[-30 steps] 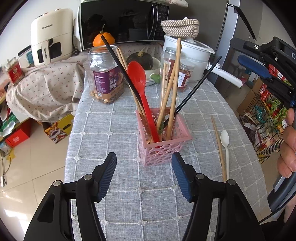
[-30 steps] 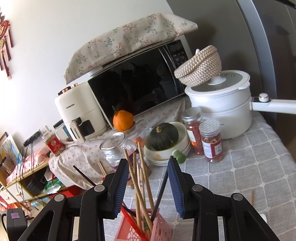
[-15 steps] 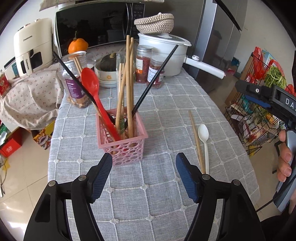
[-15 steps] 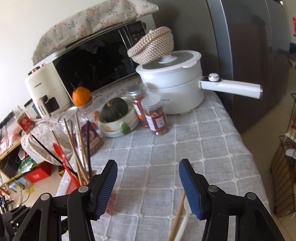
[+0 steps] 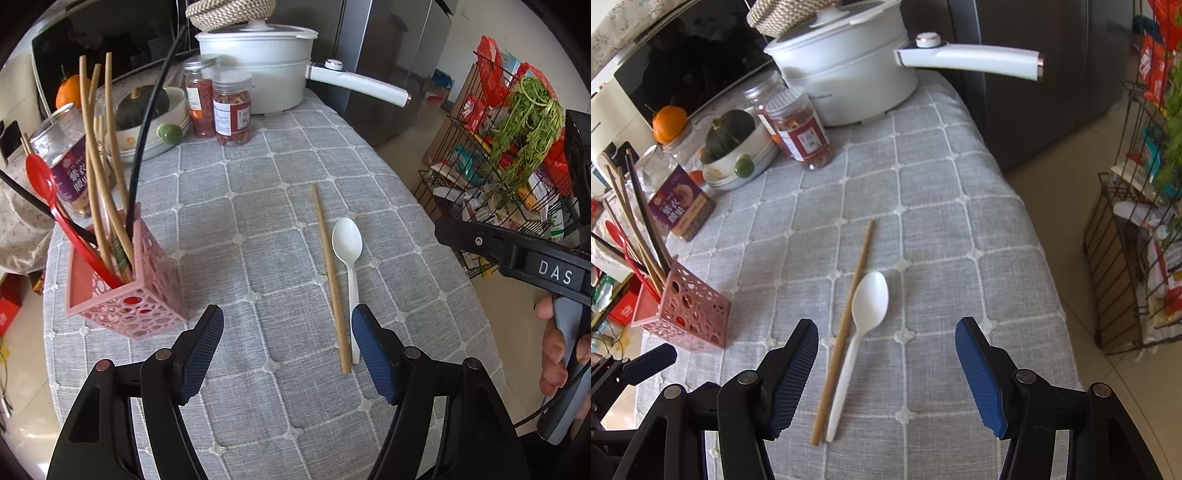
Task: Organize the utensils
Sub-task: 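Grasp the last wooden chopstick with the left tool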
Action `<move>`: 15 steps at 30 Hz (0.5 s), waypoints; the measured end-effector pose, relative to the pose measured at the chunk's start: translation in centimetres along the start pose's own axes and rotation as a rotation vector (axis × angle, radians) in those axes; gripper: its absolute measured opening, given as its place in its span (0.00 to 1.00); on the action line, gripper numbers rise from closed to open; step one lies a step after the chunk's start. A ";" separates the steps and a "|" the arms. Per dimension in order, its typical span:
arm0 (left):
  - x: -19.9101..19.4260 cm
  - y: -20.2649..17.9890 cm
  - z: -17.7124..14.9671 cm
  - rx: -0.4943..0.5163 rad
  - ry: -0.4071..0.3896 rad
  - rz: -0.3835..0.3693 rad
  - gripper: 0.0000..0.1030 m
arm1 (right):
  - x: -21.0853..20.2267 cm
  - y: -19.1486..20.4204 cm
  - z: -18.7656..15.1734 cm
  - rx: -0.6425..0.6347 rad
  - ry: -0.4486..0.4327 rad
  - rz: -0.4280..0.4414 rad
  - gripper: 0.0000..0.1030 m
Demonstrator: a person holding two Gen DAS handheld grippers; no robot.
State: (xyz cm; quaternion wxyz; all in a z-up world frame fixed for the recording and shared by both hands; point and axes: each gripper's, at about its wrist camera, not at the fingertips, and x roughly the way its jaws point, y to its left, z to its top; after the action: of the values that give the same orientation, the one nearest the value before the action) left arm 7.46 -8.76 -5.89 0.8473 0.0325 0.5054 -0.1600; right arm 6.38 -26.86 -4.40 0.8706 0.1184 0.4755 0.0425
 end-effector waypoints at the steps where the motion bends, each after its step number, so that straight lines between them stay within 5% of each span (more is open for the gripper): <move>1: 0.7 -0.2 0.4 -0.007 0.011 0.000 0.72 | 0.2 -0.4 -0.1 0.005 0.014 -0.004 0.65; 9: 6.3 -1.1 5.0 -0.075 0.064 -0.021 0.32 | 1.4 -3.2 -0.3 0.032 0.078 -0.019 0.65; 15: 11.0 -1.8 8.3 -0.113 0.101 -0.034 0.19 | 2.4 -4.4 -0.4 0.045 0.114 -0.020 0.65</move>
State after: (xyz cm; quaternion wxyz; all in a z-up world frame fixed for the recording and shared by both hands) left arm 18.79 -14.88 -11.17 0.8184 -0.0161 0.5562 -0.1436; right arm 7.22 -30.60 -7.63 0.8398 0.1305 0.5262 0.0296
